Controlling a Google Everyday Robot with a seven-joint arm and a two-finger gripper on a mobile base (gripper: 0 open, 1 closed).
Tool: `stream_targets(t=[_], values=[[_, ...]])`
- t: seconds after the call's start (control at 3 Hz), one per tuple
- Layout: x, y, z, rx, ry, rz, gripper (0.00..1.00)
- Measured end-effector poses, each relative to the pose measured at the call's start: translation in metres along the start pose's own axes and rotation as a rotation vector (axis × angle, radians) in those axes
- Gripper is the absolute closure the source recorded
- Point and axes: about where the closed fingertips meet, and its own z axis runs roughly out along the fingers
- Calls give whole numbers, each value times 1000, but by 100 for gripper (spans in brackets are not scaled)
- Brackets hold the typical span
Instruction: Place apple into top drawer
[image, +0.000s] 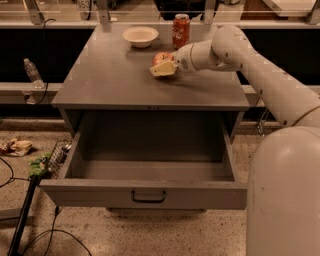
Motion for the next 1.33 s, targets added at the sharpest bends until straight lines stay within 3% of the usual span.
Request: stream_targets(t=[0.33, 0.67, 1.0, 1.33], values=[[-1, 2, -15, -6, -19, -1, 68], [-8, 16, -65, -5, -41, -20, 91], [-5, 45, -124, -11, -37, 9, 100], [24, 91, -159, -37, 6, 94, 100]])
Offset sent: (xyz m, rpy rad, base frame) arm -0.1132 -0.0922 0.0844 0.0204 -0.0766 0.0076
